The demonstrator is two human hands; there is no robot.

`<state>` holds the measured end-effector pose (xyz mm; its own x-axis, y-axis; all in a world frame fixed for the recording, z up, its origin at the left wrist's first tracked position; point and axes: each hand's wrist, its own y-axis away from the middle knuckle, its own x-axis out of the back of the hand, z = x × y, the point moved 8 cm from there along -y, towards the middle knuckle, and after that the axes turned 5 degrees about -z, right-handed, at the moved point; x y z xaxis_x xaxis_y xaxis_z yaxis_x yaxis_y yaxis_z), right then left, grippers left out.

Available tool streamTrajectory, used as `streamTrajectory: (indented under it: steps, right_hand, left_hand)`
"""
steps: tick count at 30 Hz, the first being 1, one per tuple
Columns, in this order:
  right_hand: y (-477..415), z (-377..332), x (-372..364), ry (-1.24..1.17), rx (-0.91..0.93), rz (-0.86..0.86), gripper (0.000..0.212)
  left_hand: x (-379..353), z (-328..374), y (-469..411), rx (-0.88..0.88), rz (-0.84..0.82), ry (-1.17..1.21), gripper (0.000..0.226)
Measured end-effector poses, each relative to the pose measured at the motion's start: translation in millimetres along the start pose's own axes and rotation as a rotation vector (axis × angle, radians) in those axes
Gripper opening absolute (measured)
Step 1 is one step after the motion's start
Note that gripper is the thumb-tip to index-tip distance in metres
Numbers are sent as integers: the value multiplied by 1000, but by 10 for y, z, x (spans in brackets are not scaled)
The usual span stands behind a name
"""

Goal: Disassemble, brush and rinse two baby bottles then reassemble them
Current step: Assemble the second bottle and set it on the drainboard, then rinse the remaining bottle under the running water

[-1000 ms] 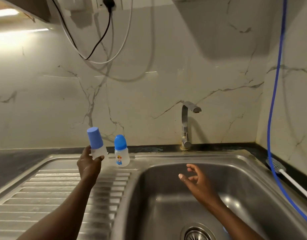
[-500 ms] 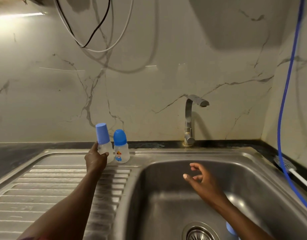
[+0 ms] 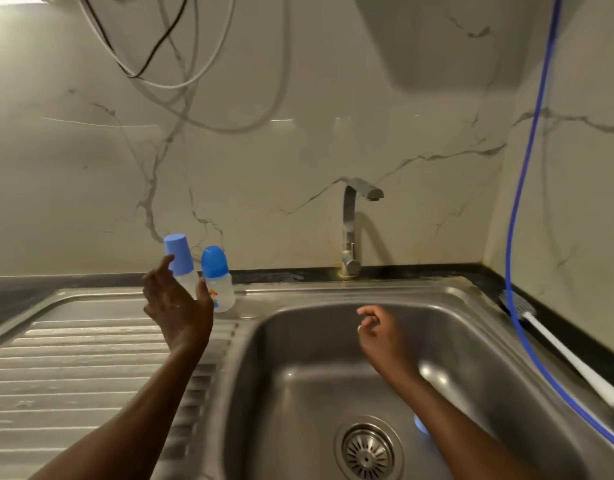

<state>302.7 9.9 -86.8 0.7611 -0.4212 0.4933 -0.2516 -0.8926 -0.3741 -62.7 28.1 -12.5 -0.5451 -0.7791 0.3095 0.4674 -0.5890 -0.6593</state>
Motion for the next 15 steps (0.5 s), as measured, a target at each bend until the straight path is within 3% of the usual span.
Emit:
streamTrajectory:
  steps: [3,6,9,11,12,15]
  right_hand:
    - [7,30,8,-47,-78,-81,37]
    - [81,87,56,186,-93,-252,69]
    - [78,-112,542,209,112,22,69]
    - [39,-10,737,145,81,114,54]
    - [22,115,707,128,-28,22,45]
    - [249,497,392,249,-373,-461,28]
  left_hand:
    - [-176,480,258,-134,-77,159,56]
    - [-362,921,603,-246,-164,274,55]
    - [-629,1091,962,-260,-332,295,68]
    - [-850,1056,1179,-278,-503,224,72]
    - [-981,988,1291,-279,-631,171,73]
    - [-1275,756,1617,-235,-1036,-33,69]
